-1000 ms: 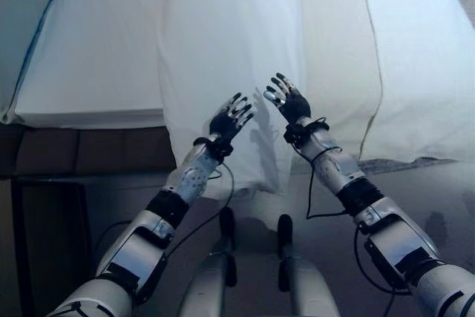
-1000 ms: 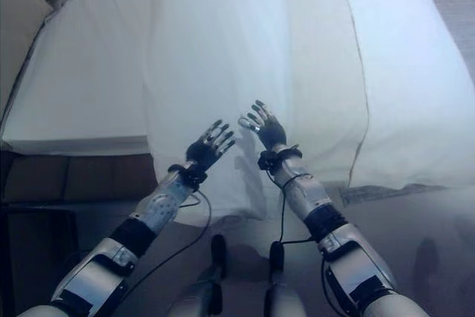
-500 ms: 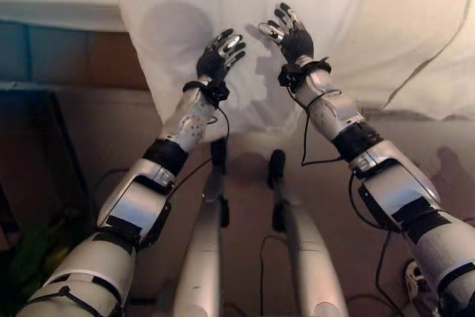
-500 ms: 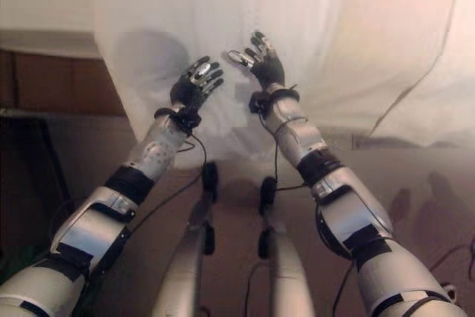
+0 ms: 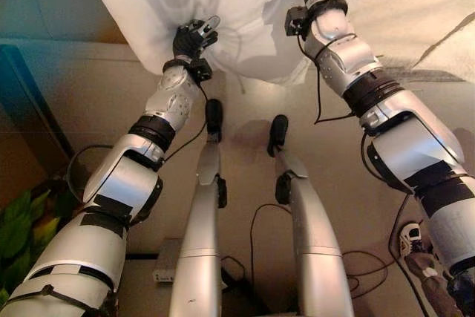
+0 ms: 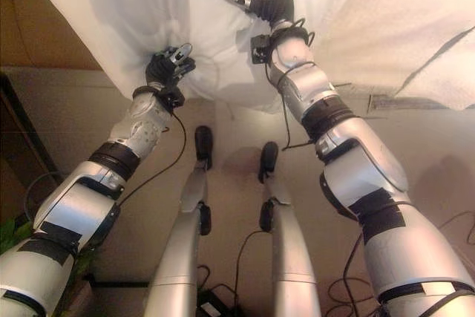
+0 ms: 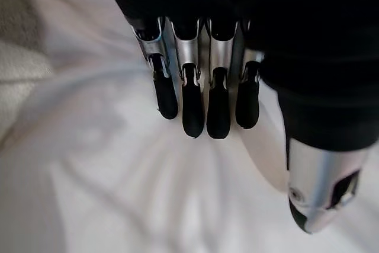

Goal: Make the bed

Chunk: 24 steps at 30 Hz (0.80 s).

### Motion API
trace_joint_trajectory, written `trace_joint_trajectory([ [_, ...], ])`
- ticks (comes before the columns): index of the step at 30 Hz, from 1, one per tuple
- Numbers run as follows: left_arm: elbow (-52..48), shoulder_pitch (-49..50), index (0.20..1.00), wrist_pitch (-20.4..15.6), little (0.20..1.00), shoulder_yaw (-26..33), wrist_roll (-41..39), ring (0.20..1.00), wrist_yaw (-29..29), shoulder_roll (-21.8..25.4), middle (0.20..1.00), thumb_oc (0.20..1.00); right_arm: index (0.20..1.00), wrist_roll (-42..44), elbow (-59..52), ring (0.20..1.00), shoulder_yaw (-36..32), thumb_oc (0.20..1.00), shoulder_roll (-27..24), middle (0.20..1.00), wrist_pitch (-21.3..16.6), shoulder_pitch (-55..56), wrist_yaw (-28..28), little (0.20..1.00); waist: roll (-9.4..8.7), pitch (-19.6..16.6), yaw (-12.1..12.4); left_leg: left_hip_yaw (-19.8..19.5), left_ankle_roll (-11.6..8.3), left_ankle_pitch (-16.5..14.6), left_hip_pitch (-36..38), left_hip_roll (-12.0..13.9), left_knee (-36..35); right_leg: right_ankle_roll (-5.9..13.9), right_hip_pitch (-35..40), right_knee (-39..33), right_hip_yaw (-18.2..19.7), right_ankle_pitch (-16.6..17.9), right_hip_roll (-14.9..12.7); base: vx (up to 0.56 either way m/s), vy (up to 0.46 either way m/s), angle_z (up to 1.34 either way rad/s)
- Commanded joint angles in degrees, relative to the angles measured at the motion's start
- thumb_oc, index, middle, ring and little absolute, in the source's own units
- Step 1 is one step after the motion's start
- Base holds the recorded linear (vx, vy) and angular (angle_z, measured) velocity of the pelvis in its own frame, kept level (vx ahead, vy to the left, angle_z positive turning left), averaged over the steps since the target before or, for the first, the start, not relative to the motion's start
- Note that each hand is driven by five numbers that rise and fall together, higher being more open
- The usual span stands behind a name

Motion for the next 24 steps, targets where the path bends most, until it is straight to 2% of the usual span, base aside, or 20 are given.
trace_joint_trajectory([
  [1,4.3,-0.7,1.000,-2.1,1.000,5.0,2.4,1.000,3.7,2.8,1.000,1.000,1.000,-2.6,6.1,1.000,2.0,1.000,-0.8,1.000,4.1,7.6,-2.3,1.000,0.53,0.5,0.7,3.1,-2.07,-12.2,-0.1,-4.0,8.2,4.45,5.3,-14.8,1.8,4.9,0.5,0.00,0.009,0.10],
  [3,4.7,0.1,1.000,-2.2,1.000,6.0,2.6,1.000,3.7,2.6,1.000,1.000,1.000,-2.5,6.5,1.000,1.4,1.000,-0.6,1.000,3.9,8.7,-2.2,1.000,0.53,0.5,0.7,3.0,-2.15,-12.1,0.0,-4.0,8.0,4.47,5.4,-14.9,1.8,4.9,0.5,0.00,0.003,0.09],
  [4,4.8,2.7,1.000,-2.2,1.000,8.6,3.0,1.000,3.9,2.0,1.000,1.000,1.000,-2.5,8.2,1.000,-1.4,1.000,-0.5,1.000,3.7,12.3,-2.3,1.000,0.66,0.5,0.7,3.0,-2.24,-12.0,-0.1,-4.1,7.6,4.40,5.3,-15.1,1.8,4.8,0.5,-0.04,0.012,0.05],
  [5,4.5,3.8,1.000,-2.3,1.000,9.7,3.2,1.000,4.0,1.8,1.000,1.000,1.000,-2.5,8.5,1.000,-2.8,1.000,-0.4,1.000,3.7,13.8,-2.1,1.000,0.72,0.5,0.5,3.5,-1.94,-10.4,-1.4,-4.2,7.6,4.01,3.9,-15.1,1.3,6.1,0.2,0.00,0.006,0.05],
  [6,4.5,5.4,1.000,-2.5,1.000,10.7,3.4,1.000,4.1,1.5,1.000,1.000,1.000,-2.2,9.3,1.000,-4.2,1.000,-0.3,1.000,3.5,15.7,-2.3,1.000,0.87,0.5,0.5,3.0,-2.24,-11.7,-0.4,-4.2,7.5,4.29,4.7,-14.9,1.9,4.9,0.5,-0.05,0.025,0.11],
  [7,4.0,7.6,1.000,-2.7,1.000,12.4,3.8,1.000,4.2,1.0,1.000,1.000,1.000,-1.9,10.0,1.000,-6.3,1.000,-0.3,1.000,3.3,18.3,-2.1,1.000,0.96,0.5,0.4,3.5,-1.91,-10.3,-1.6,-4.4,7.4,3.87,3.5,-14.8,1.4,6.0,0.3,-0.01,0.008,0.10],
  [8,3.7,7.8,1.000,-2.6,1.000,12.4,4.0,1.000,4.4,1.0,1.000,1.000,1.000,-1.9,9.8,1.000,-6.4,1.000,-0.4,1.000,3.3,18.4,-2.2,1.000,0.97,0.5,0.4,3.5,-1.90,-10.2,-1.5,-4.4,7.4,3.87,3.5,-14.8,1.4,6.0,0.2,-0.05,0.025,0.07],
  [10,2.0,14.8,1.000,-3.2,1.000,16.6,4.1,1.000,4.9,-1.2,1.000,1.000,1.000,-1.2,11.2,1.000,-12.5,1.000,0.3,1.000,2.8,26.8,-2.0,1.000,1.37,0.5,0.2,3.8,-1.88,-10.1,-1.5,-4.5,7.3,3.73,3.1,-14.2,1.6,5.9,0.3,-0.02,0.032,0.06],
  [15,4.2,24.1,1.000,-2.7,1.000,21.5,5.2,1.000,5.3,-3.8,1.000,1.000,1.000,-2.4,14.7,1.000,-19.9,1.000,0.2,1.000,3.2,39.2,-2.1,1.000,1.94,0.5,-0.2,4.4,-2.01,-9.4,-0.4,-4.3,6.8,3.66,3.1,-12.6,1.6,5.4,0.1,-0.02,0.027,0.03],
  [16,4.8,26.7,1.000,-2.4,1.000,22.3,5.5,1.000,5.1,-4.9,1.000,1.000,1.000,-2.4,15.0,1.000,-21.2,1.000,0.3,1.000,3.1,42.3,-2.2,1.000,2.02,0.5,-0.2,4.0,-2.25,-10.3,1.2,-4.3,6.7,3.83,4.4,-11.8,2.1,4.1,0.3,0.00,0.000,0.00],
  [17,4.7,26.7,1.000,-2.5,1.000,22.3,5.5,1.000,5.1,-4.9,1.000,1.000,1.000,-2.4,14.9,1.000,-21.2,1.000,0.2,1.000,3.1,42.4,-2.2,1.000,2.01,0.5,-0.2,4.5,-2.02,-9.4,0.4,-4.3,6.6,3.55,3.7,-11.9,1.6,4.9,0.1,0.00,0.000,0.00],
  [18,6.0,30.8,1.000,-2.0,1.000,23.8,6.3,1.000,4.9,-6.6,1.000,1.000,1.000,-2.0,15.3,1.000,-23.8,1.000,0.9,1.000,2.8,46.8,-2.1,1.000,2.18,0.5,-0.5,4.1,-2.25,-10.3,2.5,-4.2,6.5,3.74,5.2,-10.8,2.2,3.6,0.2,-0.05,0.010,0.00],
  [20,5.7,34.2,1.000,-1.9,1.000,23.7,7.6,1.000,5.0,-8.4,1.000,1.000,1.000,-1.7,14.5,1.000,-25.7,1.000,1.4,1.000,2.4,50.9,-2.0,1.000,2.34,0.5,-0.6,4.7,-1.96,-8.8,3.4,-4.4,5.9,3.26,5.6,-10.3,1.7,4.4,0.0,-0.06,0.000,0.06],
  [21,6.0,35.5,1.000,-1.6,1.000,23.8,8.2,1.000,4.8,-9.0,1.000,1.000,1.000,-1.3,14.2,1.000,-26.2,1.000,1.9,1.000,2.1,52.5,-2.0,1.000,2.33,0.5,-0.7,4.2,-2.33,-9.8,5.4,-4.4,5.8,3.57,7.4,-9.8,2.3,3.1,0.3,-0.09,0.000,0.04],
  [22,6.1,36.5,1.000,-1.5,1.000,23.9,8.6,1.000,4.8,-9.1,1.000,1.000,1.000,-1.2,13.4,1.000,-26.9,1.000,2.4,1.000,1.9,53.7,-1.9,1.000,2.25,0.5,-0.7,4.7,-2.08,-8.3,5.9,-4.4,5.2,3.20,7.8,-10.2,1.5,4.2,0.2,-0.04,-0.010,-0.03],
  [23,6.2,37.9,1.000,-1.3,1.000,23.9,9.2,1.000,4.6,-9.5,1.000,1.000,1.000,-1.1,13.1,1.000,-27.0,1.000,2.7,1.000,1.7,54.7,-1.8,1.000,2.20,0.5,-0.7,4.2,-2.44,-9.5,8.1,-4.4,4.8,3.59,9.8,-10.0,1.9,3.0,0.4,-0.09,-0.001,-0.02],
  [24,5.9,39.4,1.000,-1.1,1.000,23.8,10.0,1.000,4.4,-10.1,1.000,1.000,1.000,-1.5,12.1,1.000,-27.0,1.000,3.4,1.000,1.6,56.0,-1.6,1.000,2.06,0.5,-0.6,4.3,-2.56,-9.2,10.0,-4.5,4.2,3.71,11.7,-10.3,1.6,3.0,0.4,-0.05,-0.022,-0.06],
])
